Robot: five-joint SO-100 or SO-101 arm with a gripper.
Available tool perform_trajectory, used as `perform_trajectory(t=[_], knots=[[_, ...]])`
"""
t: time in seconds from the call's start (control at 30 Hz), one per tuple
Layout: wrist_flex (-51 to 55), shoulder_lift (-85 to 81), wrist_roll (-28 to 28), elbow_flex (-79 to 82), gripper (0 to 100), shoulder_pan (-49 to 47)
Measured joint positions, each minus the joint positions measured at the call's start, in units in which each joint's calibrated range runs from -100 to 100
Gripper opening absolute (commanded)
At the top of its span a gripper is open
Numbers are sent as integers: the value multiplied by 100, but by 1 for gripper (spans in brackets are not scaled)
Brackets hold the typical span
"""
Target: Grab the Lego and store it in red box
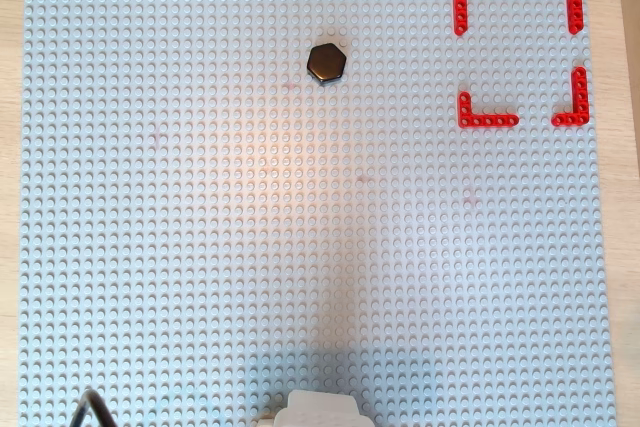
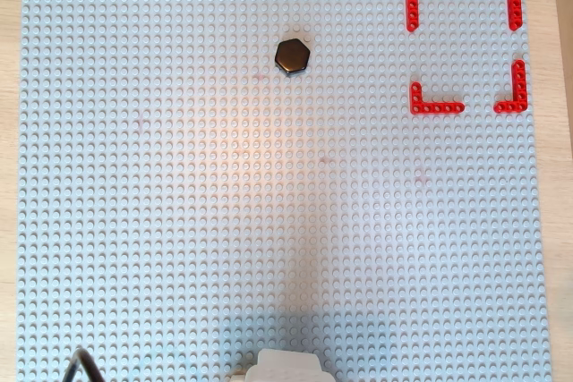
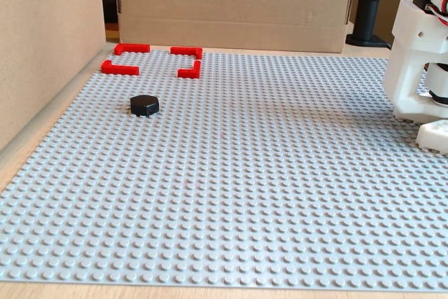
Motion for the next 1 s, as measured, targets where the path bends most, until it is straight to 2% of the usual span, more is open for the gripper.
perform_trajectory(t=[0.47,0.8,1.0], knots=[[-69,17,20,81,2,0],[-1399,456,327,1261,2,-36],[-2314,1505,357,1682,2,-574]])
